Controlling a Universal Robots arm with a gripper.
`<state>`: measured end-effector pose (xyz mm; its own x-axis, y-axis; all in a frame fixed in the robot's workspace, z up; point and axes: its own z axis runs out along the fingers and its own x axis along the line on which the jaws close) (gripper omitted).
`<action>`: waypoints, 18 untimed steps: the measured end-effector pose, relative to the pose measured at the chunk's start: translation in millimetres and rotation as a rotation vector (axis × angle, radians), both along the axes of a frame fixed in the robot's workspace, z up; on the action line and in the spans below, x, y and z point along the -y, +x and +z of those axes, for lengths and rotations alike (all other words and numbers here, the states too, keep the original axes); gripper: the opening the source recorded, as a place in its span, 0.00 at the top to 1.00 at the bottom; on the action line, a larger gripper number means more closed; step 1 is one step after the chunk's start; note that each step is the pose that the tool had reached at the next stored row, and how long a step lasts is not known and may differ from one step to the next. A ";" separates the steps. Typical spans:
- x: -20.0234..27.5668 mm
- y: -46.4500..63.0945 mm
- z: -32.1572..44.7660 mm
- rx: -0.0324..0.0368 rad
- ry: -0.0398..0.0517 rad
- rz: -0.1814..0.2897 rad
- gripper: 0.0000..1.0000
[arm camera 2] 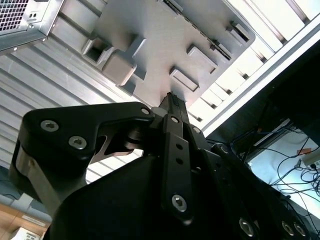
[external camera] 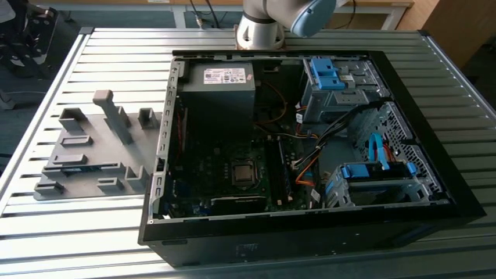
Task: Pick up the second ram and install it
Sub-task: 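Pick up the second ram and move it above second insertion slot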
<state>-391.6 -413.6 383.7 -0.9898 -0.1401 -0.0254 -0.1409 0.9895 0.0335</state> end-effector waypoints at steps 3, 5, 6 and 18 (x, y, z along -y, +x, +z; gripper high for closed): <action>0.0 0.0 0.0 -0.0001 -0.0001 0.011 0.89; 0.1 0.0 0.1 -0.0001 -0.0001 0.017 0.89; 0.1 0.0 0.1 -0.0001 -0.0001 0.020 0.89; 0.3 0.0 0.0 0.0000 -0.0001 0.056 0.89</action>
